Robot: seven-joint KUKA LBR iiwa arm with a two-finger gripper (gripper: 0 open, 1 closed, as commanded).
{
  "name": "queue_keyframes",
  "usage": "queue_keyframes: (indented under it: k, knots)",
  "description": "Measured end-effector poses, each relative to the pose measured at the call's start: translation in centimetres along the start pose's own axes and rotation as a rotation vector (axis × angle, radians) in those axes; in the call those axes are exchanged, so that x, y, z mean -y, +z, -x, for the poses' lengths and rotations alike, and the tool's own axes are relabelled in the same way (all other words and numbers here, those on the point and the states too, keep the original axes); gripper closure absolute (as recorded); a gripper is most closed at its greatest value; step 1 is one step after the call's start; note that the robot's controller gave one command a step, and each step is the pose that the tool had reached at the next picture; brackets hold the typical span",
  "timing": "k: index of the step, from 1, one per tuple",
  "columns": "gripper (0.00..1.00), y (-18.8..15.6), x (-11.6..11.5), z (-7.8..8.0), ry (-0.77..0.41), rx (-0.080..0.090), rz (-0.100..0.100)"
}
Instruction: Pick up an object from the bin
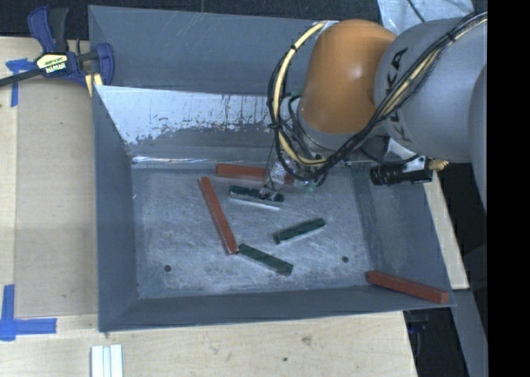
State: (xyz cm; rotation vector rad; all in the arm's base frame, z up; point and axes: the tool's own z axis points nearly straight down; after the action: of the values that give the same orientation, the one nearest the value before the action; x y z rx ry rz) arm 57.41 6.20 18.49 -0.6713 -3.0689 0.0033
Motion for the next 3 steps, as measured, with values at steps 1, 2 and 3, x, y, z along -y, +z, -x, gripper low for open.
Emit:
queue_keyframes:
  k: [1,2,3]
  knots:
    - [0.00,-0.2,-0.2,-0.1,-0.003,0.002,0.003]
    - [0.00,11.6,-1.9,0.7,0.150,0.003,0.002]
    - [1.00,11.2,-2.0,0.9,0.150,0.008,0.007]
